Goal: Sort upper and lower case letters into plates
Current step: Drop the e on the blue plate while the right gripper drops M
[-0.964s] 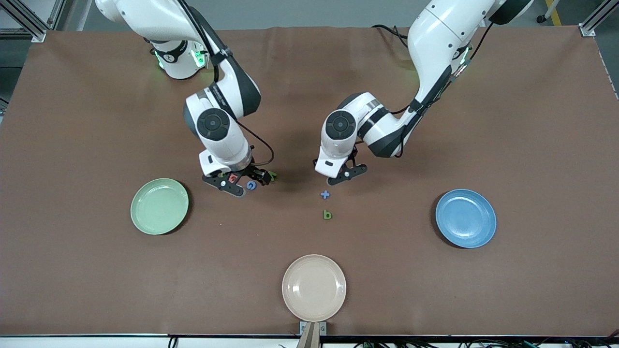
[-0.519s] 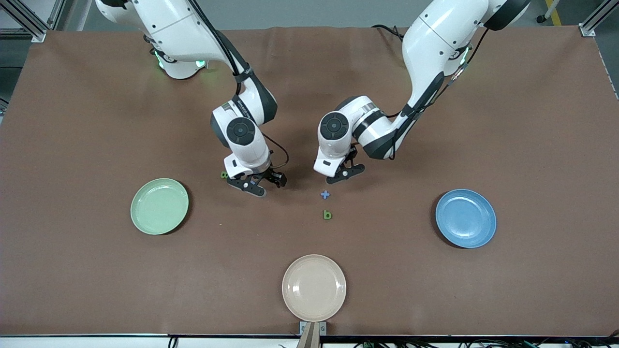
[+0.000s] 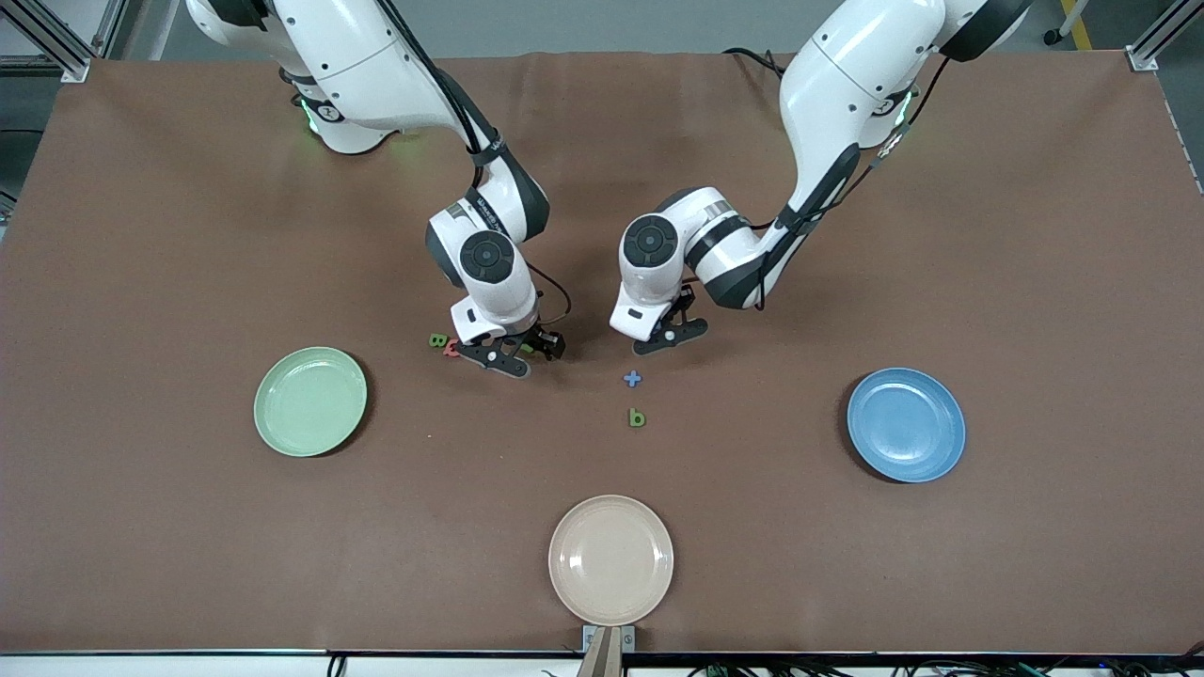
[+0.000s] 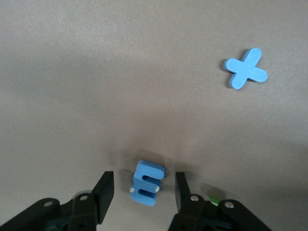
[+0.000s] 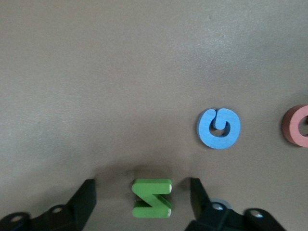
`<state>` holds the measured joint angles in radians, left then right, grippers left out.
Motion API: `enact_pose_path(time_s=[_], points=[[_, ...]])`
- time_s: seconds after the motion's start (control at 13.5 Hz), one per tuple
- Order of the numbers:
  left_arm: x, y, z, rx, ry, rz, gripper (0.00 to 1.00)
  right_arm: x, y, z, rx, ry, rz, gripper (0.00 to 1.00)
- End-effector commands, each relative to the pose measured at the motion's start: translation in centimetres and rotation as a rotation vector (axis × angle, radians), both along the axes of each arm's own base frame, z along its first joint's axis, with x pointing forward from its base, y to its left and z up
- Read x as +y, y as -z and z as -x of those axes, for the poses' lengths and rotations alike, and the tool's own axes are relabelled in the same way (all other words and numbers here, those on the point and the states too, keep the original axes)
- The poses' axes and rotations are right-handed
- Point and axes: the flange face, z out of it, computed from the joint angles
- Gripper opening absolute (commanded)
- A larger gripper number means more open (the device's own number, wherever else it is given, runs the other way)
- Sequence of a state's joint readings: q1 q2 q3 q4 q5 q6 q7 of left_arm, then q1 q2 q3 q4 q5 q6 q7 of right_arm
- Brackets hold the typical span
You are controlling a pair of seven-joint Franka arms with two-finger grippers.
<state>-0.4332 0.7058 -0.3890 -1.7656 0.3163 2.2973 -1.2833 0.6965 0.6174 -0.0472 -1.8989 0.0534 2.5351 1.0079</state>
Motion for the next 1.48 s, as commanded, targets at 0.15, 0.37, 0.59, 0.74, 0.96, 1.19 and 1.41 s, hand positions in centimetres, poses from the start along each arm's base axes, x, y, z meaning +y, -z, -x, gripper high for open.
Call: enact_pose_path(time_s=[0.15, 0.37, 0.59, 0.74, 0.96, 1.19, 1.41], points=[[-0.1, 0.4, 0.1, -0.020, -0.001, -0.002, 0.32, -0.4, 0.5, 0.8, 0.009, 0.013, 0.011, 0.63], [0.2, 0.8, -0.2, -0.016, 0.000, 0.001, 0.07, -0.5, 0.5, 0.8, 0.015, 0.016, 0.014, 0.30], [1.6, -2.6, -2.6, -0.084, -0.018, -0.010, 0.02, -1.3, -0.5, 0.1, 0.015, 0.031, 0.013, 0.03], [5.4, -7.0, -6.2, -0.165, -0.037, -0.051, 0.01, -3.5, -3.9, -1.8, 0.018, 0.046, 0.011, 0.02], [13.5, -12.4, -11.2, -0.179, 0.015, -0.098, 0.01, -11.0, -10.0, -5.3, 0.062, -0.033, 0.017, 0.01], [22.0, -13.9, -14.8, -0.144, 0.037, -0.134, 0.01, -20.0, -12.1, -7.9, 0.113, -0.128, 0.014, 0.02], [31.1, -14.2, -17.6, -0.118, 0.025, -0.141, 0.01, -31.6, -10.2, -9.3, 0.130, -0.233, -0.006, 0.02]])
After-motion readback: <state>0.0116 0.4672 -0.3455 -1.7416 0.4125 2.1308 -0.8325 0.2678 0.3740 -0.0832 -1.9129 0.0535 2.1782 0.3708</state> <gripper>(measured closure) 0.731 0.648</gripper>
